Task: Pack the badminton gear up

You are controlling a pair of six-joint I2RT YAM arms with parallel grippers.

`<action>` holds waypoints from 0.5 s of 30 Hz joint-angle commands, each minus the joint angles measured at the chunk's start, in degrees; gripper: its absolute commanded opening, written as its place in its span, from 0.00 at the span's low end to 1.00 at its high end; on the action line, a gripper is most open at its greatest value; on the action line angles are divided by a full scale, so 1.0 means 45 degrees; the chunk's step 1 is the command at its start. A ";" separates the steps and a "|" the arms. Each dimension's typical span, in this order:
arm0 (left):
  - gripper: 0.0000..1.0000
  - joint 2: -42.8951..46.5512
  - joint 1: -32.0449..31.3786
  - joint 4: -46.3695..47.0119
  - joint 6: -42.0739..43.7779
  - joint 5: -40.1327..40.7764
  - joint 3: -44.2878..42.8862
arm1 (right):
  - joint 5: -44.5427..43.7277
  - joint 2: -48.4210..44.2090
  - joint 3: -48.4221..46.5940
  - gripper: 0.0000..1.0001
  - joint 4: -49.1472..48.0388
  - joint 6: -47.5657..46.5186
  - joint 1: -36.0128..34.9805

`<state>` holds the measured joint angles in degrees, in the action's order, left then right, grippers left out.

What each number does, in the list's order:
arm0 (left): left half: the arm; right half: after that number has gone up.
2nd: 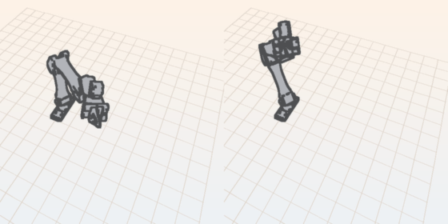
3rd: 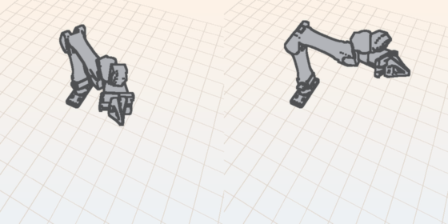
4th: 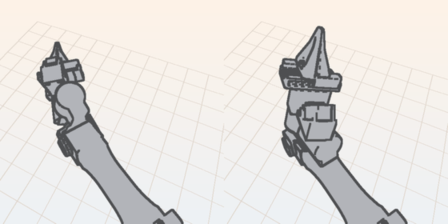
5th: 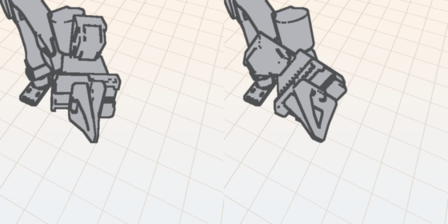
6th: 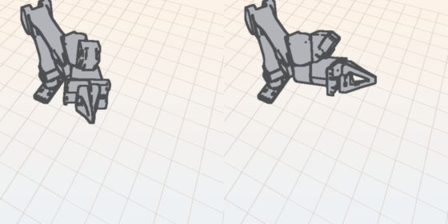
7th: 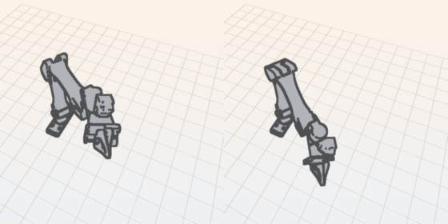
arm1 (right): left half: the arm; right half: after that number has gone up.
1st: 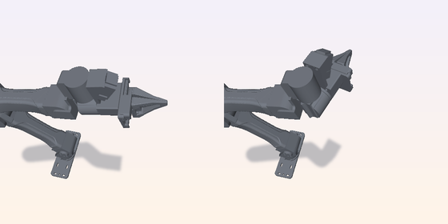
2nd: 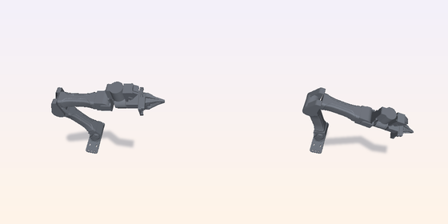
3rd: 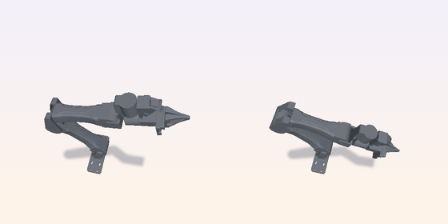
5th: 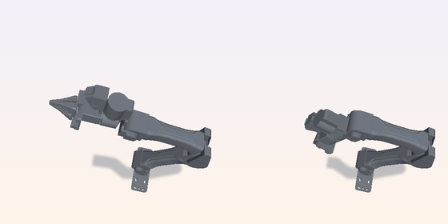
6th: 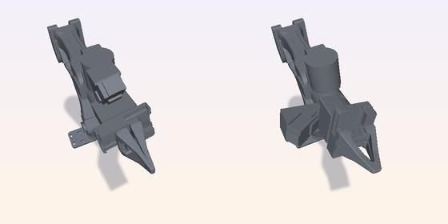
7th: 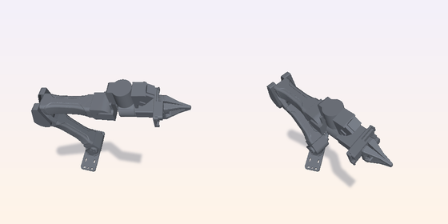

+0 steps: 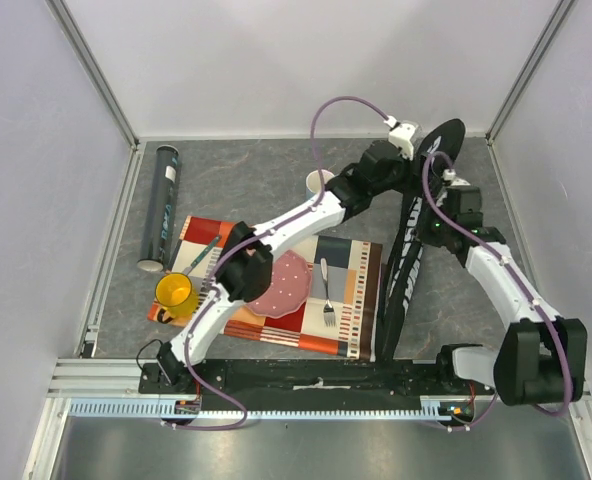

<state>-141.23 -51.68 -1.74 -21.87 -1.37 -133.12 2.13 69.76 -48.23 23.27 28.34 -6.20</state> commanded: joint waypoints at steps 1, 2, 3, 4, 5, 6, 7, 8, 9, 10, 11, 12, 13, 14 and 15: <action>0.89 0.3411 0.0975 -0.0471 -0.0841 -0.2213 0.1218 | 0.5426 0.0941 0.0269 0.00 -0.2923 -0.1001 0.2956; 0.90 0.4015 0.1305 -0.0493 -0.1095 -0.2409 0.1745 | 0.5870 0.1466 -0.0293 0.00 -0.2518 -0.1314 0.3172; 0.90 0.5084 0.1483 -0.0319 -0.1542 -0.3088 0.3026 | 0.6319 0.1703 -0.0530 0.00 -0.2340 -0.1858 0.3503; 0.90 0.5714 0.1639 0.0282 -0.1817 -0.3462 0.3754 | 0.6613 0.1880 -0.0668 0.00 -0.2261 -0.1999 0.3622; 0.90 0.6281 0.1970 0.0462 -0.2149 -0.3775 0.4477 | 0.7042 0.2133 -0.0786 0.00 -0.2183 -0.2116 0.3720; 0.90 0.7369 0.2089 0.0909 -0.2713 -0.4204 0.5780 | 0.7143 0.2309 -0.0825 0.00 -0.2163 -0.2176 0.3817; 0.90 0.7864 0.2206 0.1339 -0.2912 -0.4343 0.6373 | 0.7124 0.2562 -0.0903 0.00 -0.2066 -0.2311 0.3896; 0.90 0.8294 0.2343 0.1440 -0.3069 -0.4461 0.6920 | 0.6641 0.3184 -0.1310 0.00 -0.1233 -0.2390 0.4051; 0.89 0.8782 0.2344 0.1499 -0.3264 -0.4655 0.7757 | 0.6423 0.3422 -0.1449 0.00 -0.0974 -0.2468 0.4439; 0.89 0.9560 0.2363 0.1499 -0.3246 -0.4696 0.8152 | 0.5822 0.3579 -0.1586 0.00 -0.0623 -0.2759 0.4617; 0.88 1.0032 0.2344 0.1538 -0.3265 -0.4696 0.8504 | 0.4965 0.3600 -0.1936 0.00 0.0250 -0.2859 0.4716; 0.88 1.0384 0.2344 0.1519 -0.3323 -0.4600 0.9146 | 0.3081 0.3503 -0.2055 0.05 0.0530 -0.3034 0.4794; 0.88 1.1065 0.2344 0.1558 -0.3343 -0.4618 0.9423 | 0.2424 0.3425 -0.2192 0.10 0.0765 -0.3229 0.4776; 0.88 1.1342 0.2363 0.1558 -0.3344 -0.4657 0.9658 | 0.1818 0.3463 -0.2599 0.15 0.1212 -0.3463 0.4795; 0.88 1.1596 0.2364 0.1539 -0.3344 -0.4812 1.0028 | 0.1290 0.3599 -0.2835 0.17 0.1429 -0.3620 0.4776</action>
<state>-93.91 -39.79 3.25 -33.67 -18.57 -93.03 20.18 86.46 -54.52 23.68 17.63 14.61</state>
